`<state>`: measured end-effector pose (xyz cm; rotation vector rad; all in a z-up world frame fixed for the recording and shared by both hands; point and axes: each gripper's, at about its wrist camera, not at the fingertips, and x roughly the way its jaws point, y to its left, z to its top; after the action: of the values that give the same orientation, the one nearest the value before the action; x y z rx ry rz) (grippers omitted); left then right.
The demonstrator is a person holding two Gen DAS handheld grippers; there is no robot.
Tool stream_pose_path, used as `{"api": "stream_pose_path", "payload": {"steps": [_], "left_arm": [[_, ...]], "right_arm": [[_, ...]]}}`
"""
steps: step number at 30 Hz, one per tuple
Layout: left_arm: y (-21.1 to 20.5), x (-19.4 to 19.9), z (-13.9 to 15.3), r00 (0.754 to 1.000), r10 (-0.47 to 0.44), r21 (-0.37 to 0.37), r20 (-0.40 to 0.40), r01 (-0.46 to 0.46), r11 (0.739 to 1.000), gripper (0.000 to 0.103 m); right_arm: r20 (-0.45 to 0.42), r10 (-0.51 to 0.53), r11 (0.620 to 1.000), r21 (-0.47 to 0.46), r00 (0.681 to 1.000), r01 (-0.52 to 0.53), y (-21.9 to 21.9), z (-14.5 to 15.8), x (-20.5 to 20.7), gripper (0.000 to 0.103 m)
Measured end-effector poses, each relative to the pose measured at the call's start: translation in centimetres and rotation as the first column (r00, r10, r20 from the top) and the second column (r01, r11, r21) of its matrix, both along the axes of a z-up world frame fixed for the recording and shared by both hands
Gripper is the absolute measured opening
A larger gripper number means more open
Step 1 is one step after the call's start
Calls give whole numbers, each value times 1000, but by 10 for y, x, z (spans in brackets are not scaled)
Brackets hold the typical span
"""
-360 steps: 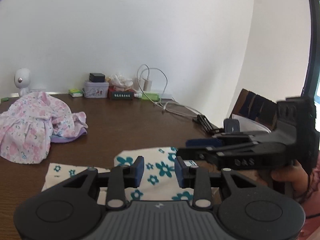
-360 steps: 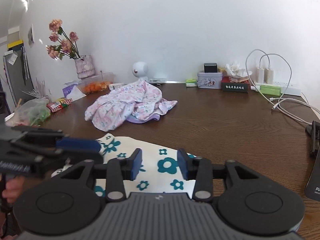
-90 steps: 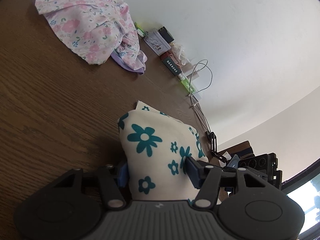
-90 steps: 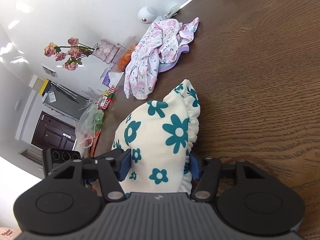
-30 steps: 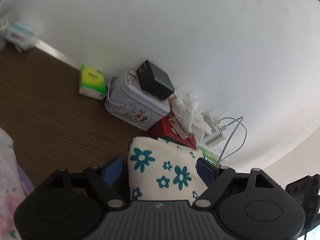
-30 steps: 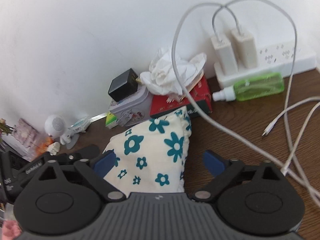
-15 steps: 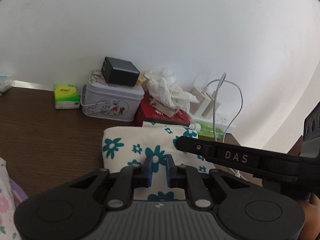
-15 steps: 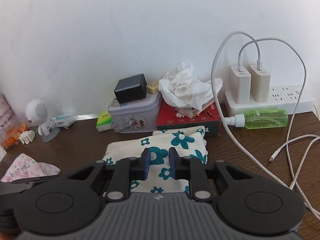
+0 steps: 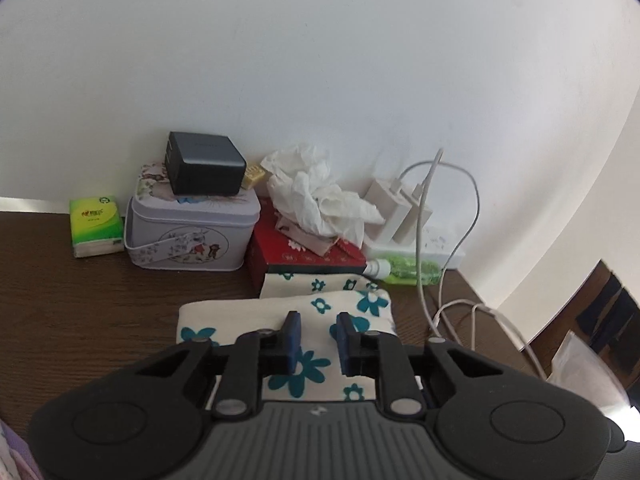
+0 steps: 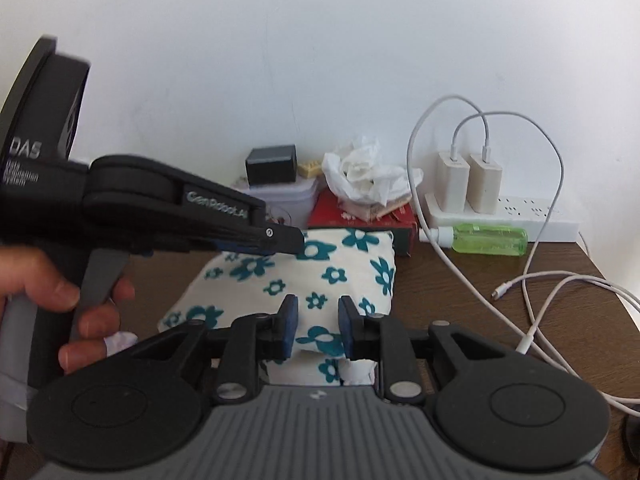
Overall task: Fold clothes
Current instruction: 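Lower the bundle onto the table beside the tin box and press it flat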
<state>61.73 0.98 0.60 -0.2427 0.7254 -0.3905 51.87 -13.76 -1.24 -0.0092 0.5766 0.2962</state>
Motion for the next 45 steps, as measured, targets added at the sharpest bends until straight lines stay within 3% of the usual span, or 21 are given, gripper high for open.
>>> {"api": "stream_pose_path", "payload": {"steps": [4, 6, 9, 11, 14, 21, 25, 30, 33, 36, 39, 42, 43, 44, 45], "left_arm": [[-2, 1, -6, 1000, 19, -8, -16, -20, 1000, 16], [3, -6, 4, 1000, 10, -22, 10, -9, 1000, 16], [20, -27, 22, 996, 5, -75, 87, 2, 997, 27], [25, -37, 24, 995, -3, -42, 96, 7, 999, 27], [25, -47, 18, 994, -37, 29, 104, 34, 999, 21], [9, -52, -9, 993, -85, 140, 86, 73, 988, 15], [5, -59, -1, 989, -97, 178, 110, 76, 981, 15], [13, -65, 17, 985, -54, 123, 163, 35, 992, 18], [13, -58, 11, 991, -25, 140, 128, 6, 990, 17], [9, -55, -6, 995, -33, 160, 98, 17, 987, 15], [8, -57, -9, 995, -34, 151, 94, 19, 988, 15], [9, -63, 1, 993, -37, 156, 114, 19, 988, 20], [9, -66, 6, 991, -29, 158, 127, 8, 987, 27], [10, -70, 10, 990, -13, 161, 140, -10, 987, 42], [11, -74, 13, 988, 4, 162, 154, -29, 986, 51]], "right_arm": [[-1, -6, 1000, 9, 1000, 6, -2, -20, 2, 21], [1, 2, 999, 35, 1000, -2, -6, -12, 0, 21], [46, -29, 991, 129, 999, 23, -20, 11, -1, 21], [61, -54, 987, 156, 997, 44, -23, 25, 10, 21], [28, -63, 991, 118, 998, 60, -20, 30, 44, 21], [-118, -43, 997, 60, 992, 50, -12, -8, 90, 20], [-99, -40, 996, 77, 994, 48, -16, -1, 84, 20], [4, -24, 995, 98, 1000, 23, -20, 25, 34, 20], [-10, -4, 999, 47, 1000, 4, -13, 15, 10, 20], [-30, 22, 999, -28, 999, -23, -3, -5, 5, 20], [-14, 24, 999, -41, 1000, -25, -2, -15, 8, 20], [-22, 28, 999, 25, 999, -27, -13, -8, 9, 20], [-15, 25, 999, 46, 1000, -24, -16, -5, 7, 22], [-4, 21, 998, 59, 1000, -21, -19, -2, 3, 24], [7, 18, 997, 73, 1000, -18, -22, 0, -1, 31]]}}
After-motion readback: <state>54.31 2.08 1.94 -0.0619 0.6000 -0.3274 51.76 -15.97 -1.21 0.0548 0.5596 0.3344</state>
